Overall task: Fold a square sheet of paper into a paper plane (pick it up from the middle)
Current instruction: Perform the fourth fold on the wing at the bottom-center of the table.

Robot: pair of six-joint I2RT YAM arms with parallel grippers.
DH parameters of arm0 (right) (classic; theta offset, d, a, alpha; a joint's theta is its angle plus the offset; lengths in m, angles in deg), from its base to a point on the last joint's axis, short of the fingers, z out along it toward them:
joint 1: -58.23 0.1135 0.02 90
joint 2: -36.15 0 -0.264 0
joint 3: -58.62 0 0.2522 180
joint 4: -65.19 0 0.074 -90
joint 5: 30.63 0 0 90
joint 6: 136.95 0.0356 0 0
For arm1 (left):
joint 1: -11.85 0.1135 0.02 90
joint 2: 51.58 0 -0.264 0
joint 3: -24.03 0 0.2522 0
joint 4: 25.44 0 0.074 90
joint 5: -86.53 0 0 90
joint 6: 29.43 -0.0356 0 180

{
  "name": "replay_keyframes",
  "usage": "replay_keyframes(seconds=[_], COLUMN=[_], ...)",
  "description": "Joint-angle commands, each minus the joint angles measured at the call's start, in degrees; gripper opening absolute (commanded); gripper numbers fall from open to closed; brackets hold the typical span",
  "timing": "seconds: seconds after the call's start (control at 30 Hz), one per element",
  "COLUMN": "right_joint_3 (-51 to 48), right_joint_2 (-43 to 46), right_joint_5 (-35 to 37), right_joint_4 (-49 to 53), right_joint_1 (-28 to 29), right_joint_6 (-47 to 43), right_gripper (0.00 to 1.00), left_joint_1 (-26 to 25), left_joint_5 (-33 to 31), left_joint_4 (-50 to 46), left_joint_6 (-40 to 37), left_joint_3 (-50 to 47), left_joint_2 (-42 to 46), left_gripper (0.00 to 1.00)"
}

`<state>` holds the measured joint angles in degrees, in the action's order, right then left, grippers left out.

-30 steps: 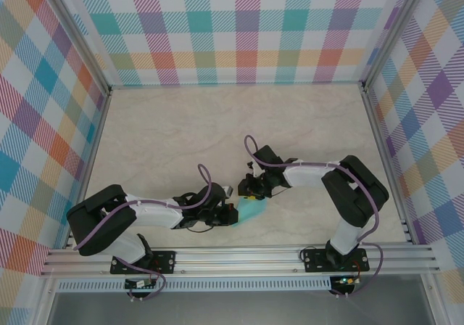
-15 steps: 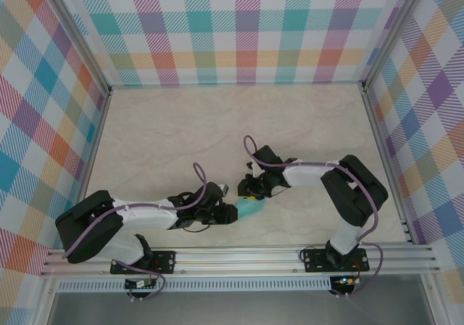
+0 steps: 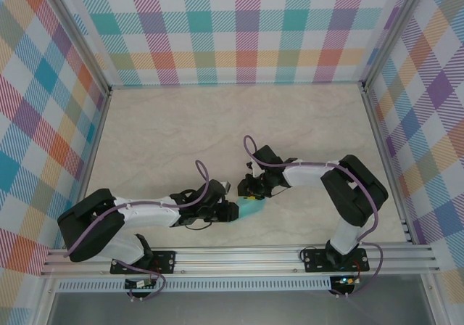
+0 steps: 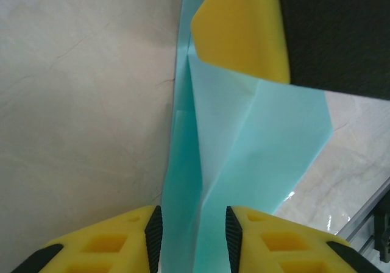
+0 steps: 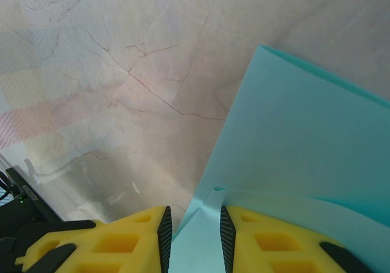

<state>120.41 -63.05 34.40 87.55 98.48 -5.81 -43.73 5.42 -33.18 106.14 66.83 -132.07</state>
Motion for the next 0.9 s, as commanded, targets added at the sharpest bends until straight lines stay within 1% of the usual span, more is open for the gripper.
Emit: replay_keyframes(seconds=[0.0,0.07,0.13,0.2,0.23,0.4,0.63,0.7,0.87], right_joint_3=[0.2,0.3,0.6,0.8,1.0,0.9,0.7,0.6,0.9], right_joint_2=[0.1,0.4,0.7,1.4,1.8,5.0,7.6,7.3,4.8], right_joint_5=[-1.1,-1.1,-1.1,-0.9,-0.6,2.3,3.8,2.8,-3.6], right_joint_4=[0.3,0.3,0.6,0.9,1.3,2.7,3.6,3.2,0.5], right_joint_1=[0.4,0.4,0.4,0.4,0.4,0.3,0.3,0.2,0.7], right_joint_6=[-0.8,-0.7,-0.7,-0.7,-0.8,-0.4,-0.1,-0.3,-0.7], right_gripper=[0.3,0.3,0.31,0.31,0.31,0.33,0.34,0.34,0.34], left_joint_1=[1.0,1.0,0.9,0.9,0.9,0.9,0.9,0.9,0.9], left_joint_5=[-1.0,-0.6,-1.0,-1.3,-1.6,-2.3,-3.0,-2.7,-1.5], left_joint_4=[0.0,0.0,-0.5,-0.7,-0.7,0.4,1.4,1.3,0.8], left_joint_6=[-0.9,-0.7,-0.6,0.0,0.3,2.0,3.7,3.6,2.3], left_joint_3=[1.5,1.6,1.6,1.1,0.8,-1.1,-3.1,-2.9,-0.9], left_joint_2=[-1.7,-2.5,-3.1,-3.3,-3.3,-2.9,-3.3,-3.4,-5.4], left_gripper=[0.28,0.21,0.11,0.05,0.01,0.0,0.0,0.0,0.0])
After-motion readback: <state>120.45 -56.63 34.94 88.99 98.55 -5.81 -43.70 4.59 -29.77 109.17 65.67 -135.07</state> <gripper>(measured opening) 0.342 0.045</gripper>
